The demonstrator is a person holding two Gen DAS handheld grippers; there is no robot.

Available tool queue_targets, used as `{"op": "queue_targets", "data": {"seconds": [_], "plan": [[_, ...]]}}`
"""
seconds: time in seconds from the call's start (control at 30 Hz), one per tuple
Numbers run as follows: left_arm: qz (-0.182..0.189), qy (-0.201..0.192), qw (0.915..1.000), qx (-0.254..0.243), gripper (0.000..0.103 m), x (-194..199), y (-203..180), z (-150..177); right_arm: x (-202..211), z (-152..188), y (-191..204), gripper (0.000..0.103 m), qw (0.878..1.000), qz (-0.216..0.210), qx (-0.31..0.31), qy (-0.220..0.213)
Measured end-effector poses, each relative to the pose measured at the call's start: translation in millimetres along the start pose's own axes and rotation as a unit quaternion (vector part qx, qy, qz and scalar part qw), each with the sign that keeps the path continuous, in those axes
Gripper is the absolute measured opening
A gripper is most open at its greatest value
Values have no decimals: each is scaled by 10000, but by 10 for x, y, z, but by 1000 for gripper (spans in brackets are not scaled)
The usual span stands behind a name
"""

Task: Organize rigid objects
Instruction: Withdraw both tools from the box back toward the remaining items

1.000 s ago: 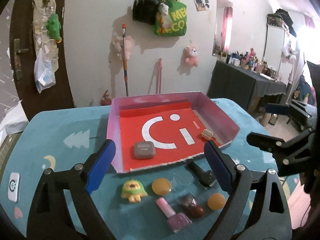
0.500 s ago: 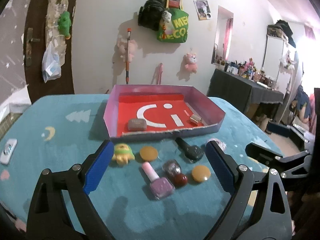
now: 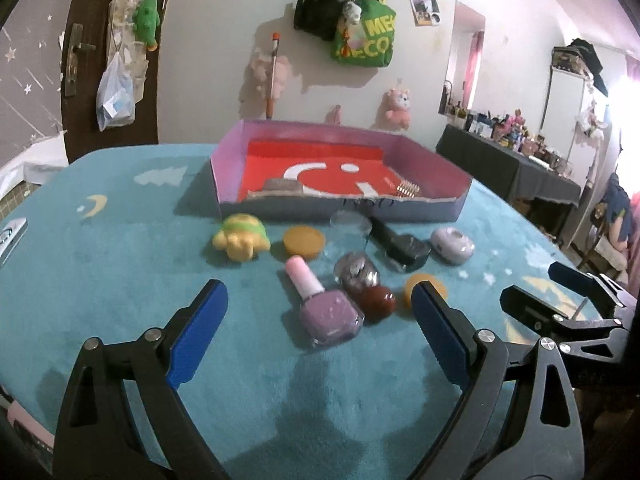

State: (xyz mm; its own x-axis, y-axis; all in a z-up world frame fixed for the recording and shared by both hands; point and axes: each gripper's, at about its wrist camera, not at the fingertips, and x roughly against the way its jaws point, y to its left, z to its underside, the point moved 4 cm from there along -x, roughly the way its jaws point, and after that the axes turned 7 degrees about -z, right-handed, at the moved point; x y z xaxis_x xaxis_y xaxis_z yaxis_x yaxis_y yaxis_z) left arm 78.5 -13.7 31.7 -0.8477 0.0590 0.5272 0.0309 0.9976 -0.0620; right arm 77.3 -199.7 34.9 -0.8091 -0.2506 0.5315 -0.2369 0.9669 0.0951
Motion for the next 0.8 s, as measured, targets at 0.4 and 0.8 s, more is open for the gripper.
{"op": "queue_targets", "data": {"seconds": [0.4, 0.8], "plan": [[-86, 18, 10000, -39, 94, -80, -14, 104, -131, 178, -52, 103, 9997, 46, -141, 170], [-74, 77, 9999, -15, 94, -124, -12, 93, -203, 225, -64, 103, 9993, -7, -241, 275]]}}
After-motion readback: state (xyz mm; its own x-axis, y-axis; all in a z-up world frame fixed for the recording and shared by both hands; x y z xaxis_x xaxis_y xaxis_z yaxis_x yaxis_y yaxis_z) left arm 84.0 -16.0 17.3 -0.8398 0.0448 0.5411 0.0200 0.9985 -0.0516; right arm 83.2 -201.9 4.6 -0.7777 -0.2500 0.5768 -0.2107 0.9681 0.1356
